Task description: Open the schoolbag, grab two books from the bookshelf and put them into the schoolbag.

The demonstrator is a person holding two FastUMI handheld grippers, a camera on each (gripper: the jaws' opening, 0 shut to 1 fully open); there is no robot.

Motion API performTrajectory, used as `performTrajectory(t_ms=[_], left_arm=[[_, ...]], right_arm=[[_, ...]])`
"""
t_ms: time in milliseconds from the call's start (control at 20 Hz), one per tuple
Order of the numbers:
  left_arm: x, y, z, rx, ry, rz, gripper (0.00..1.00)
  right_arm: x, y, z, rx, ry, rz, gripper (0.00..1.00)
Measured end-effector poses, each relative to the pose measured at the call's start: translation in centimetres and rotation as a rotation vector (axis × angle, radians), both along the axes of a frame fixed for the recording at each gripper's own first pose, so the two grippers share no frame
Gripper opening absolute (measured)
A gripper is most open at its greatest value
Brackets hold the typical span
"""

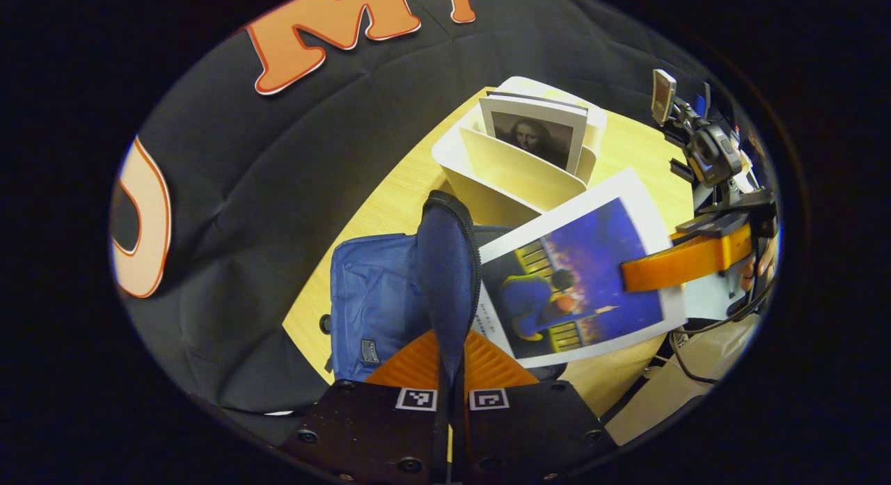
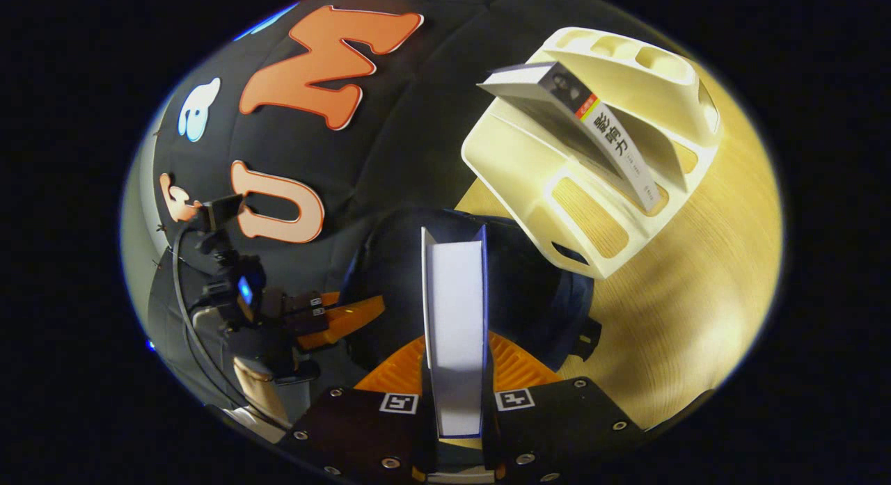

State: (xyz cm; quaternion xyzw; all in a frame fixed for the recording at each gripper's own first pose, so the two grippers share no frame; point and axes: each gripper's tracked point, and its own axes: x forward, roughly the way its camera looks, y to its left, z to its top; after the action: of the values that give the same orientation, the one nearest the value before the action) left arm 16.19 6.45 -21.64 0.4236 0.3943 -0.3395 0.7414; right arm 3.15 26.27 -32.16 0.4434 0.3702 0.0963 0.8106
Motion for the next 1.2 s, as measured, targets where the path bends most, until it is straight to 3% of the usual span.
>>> performTrajectory(t_ms=[350,550,700,900,1100,1150,1200], left_arm=[[-0.4,-0.3,-0.4,0.015,0.003,-0.016,0.03],[-0.3,-0.5,-0.3,0.038,-0.018,-0.032,0.02],[-1.1,-1.3,0.2,-0.007,0.007,-0.019,0.02],[0.1,-0.5,-0.1,0.017,0.002,-0.009,0.02],[0.2,0.3,-0.4,0.011,0.015,0.011,0.02],[0.3,0.2,-0.3,0.008,0.016,0.012,0.01],[0.3,0.3,-0.3,0.002,0.017,0.011,0.01]], right_arm=[[5.0,3.1,-3.4,-0.003,0.050,-0.069,0.25],[7.0,4.2,-4.1,-0.074,0.034,-0.093,0.25],[8.7,5.9,-5.0,-0.050,0.056,-0.099,0.25],[8.8,7.3,-5.8,-0.034,0.100,-0.070,0.28],[7.3,5.3,-6.9,-0.133,0.149,-0.049,0.46],[6.9,5.1,-6.9,-0.135,0.163,-0.044,0.63],[6.4,4.9,-6.8,-0.129,0.174,-0.035,0.74]])
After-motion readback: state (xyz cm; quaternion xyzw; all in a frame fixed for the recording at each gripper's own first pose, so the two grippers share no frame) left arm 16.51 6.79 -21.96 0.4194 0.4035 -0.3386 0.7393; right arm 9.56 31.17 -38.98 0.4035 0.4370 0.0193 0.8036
